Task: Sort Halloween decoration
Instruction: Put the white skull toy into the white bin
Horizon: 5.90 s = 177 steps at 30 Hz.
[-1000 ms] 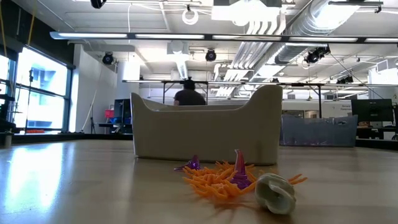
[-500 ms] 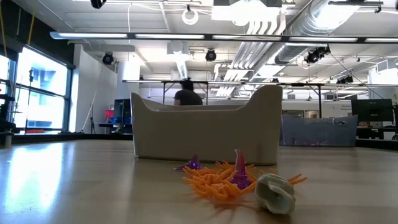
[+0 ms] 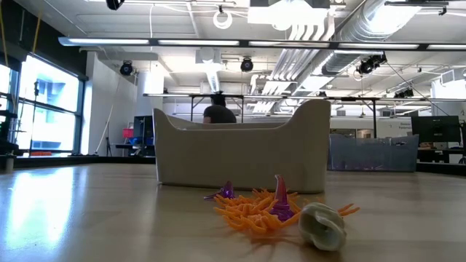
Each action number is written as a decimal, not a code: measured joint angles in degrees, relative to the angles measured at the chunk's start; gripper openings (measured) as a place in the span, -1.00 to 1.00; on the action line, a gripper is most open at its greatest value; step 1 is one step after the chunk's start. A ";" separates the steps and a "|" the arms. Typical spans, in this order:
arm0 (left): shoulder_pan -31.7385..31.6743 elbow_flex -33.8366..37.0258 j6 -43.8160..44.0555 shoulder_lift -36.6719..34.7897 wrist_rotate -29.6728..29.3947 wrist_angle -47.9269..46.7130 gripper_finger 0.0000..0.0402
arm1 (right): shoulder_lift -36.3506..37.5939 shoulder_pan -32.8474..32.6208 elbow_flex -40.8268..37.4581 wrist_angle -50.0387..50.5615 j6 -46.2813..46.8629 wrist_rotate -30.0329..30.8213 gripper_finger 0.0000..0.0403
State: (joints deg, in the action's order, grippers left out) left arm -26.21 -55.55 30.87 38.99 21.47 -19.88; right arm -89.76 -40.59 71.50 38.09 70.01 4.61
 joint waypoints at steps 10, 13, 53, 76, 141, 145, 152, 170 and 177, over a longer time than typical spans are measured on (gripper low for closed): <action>0.02 0.00 0.42 0.02 0.00 0.05 -0.62 | 10.52 8.13 0.00 -0.50 -15.48 17.54 -1.00; 0.02 0.00 0.42 0.02 0.00 0.05 -0.62 | 12.28 11.66 0.00 -3.14 -22.41 19.33 -1.00; -0.01 0.00 -1.02 0.01 -1.64 0.42 -0.62 | -8.77 31.94 0.01 -13.49 -26.60 -2.70 -1.00; -0.01 0.00 -1.09 0.01 -1.62 0.39 -0.62 | -8.98 31.81 0.00 -16.62 -23.51 -7.27 -0.61; -0.01 -0.02 -15.67 -0.01 -4.31 -0.07 -0.62 | -6.59 -4.69 -24.33 -14.12 35.66 -63.47 -0.53; -0.01 -0.02 -13.12 -0.01 -4.25 -0.07 -0.62 | -6.59 -6.62 -26.21 -18.39 38.21 -63.59 -0.53; -0.01 -0.02 -11.42 -0.01 -4.17 -0.07 -0.62 | -6.59 -8.01 -30.06 -25.28 41.01 -65.89 -0.53; 0.00 -0.02 -11.45 -0.01 -4.07 -0.08 -0.62 | -10.98 -9.12 -32.26 -38.05 46.13 -55.73 -0.24; 0.02 -0.02 -11.42 -0.01 -4.07 -0.04 -0.62 | -14.09 -11.35 -32.26 -38.02 47.61 -60.58 -0.14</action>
State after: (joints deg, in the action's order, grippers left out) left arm -26.20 -55.57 19.44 38.98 17.40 -19.92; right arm -103.85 -51.94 39.24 0.07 117.62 -55.96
